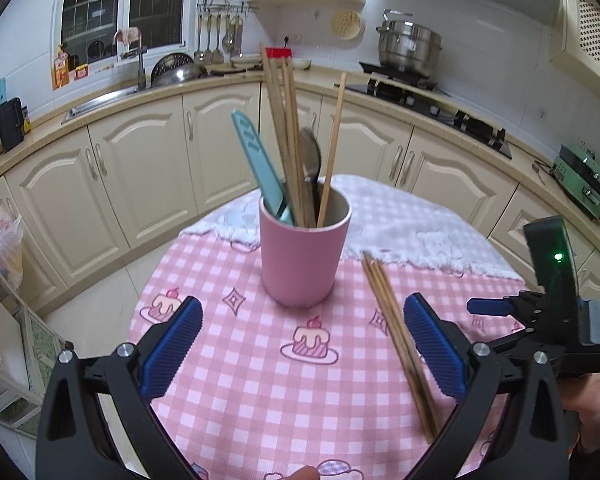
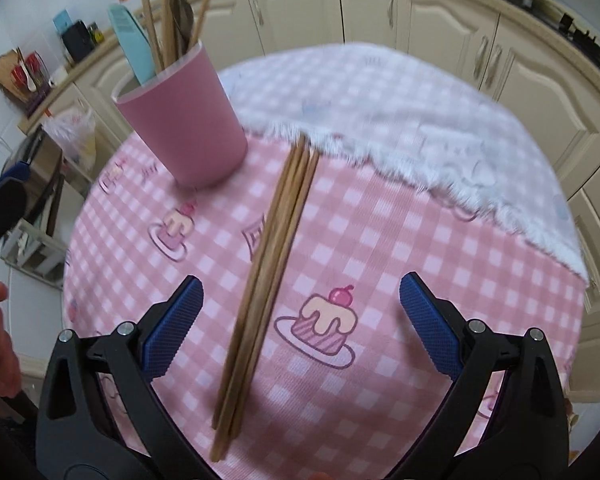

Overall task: Organize utensils
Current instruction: 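Move both open grippers back down over the remaining chopsticks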

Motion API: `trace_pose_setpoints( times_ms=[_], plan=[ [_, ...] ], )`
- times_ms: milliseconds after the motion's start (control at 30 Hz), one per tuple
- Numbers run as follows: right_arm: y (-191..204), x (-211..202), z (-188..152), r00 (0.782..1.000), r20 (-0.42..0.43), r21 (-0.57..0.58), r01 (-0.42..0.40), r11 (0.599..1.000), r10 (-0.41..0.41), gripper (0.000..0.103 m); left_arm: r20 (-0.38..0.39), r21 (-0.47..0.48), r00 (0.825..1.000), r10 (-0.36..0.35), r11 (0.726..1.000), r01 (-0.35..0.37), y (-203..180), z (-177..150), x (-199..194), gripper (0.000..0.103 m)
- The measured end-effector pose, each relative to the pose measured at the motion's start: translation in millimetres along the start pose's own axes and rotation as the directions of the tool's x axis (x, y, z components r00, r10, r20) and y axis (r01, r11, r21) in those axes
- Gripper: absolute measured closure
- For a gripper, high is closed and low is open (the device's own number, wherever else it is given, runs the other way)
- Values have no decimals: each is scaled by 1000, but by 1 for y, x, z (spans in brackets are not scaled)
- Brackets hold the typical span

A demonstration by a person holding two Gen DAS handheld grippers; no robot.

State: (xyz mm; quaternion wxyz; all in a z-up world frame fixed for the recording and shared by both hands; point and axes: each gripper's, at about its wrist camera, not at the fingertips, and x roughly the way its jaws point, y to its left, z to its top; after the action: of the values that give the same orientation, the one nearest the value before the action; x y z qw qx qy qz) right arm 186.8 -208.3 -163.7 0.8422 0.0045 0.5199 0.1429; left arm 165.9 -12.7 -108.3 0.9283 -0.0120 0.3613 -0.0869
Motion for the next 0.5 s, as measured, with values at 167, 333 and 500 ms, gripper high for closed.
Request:
trace_pose_setpoints(
  times_ms=[167,333,500],
  plan=[
    [3,19,-3,998,-50,-42,30,999,-32,18,-36,-6,999,12,1000,-12,3,-8,11,4],
    [-2,16,-6,999,-39,-39,31,999,-33,25,-65,4,998,17,1000,-17,1,-11,21,4],
    [-15,15,-5,999,-40,-31,31,999,-33,31,-104,23,994,19,1000,-16,-7,-17,37,4]
  ],
)
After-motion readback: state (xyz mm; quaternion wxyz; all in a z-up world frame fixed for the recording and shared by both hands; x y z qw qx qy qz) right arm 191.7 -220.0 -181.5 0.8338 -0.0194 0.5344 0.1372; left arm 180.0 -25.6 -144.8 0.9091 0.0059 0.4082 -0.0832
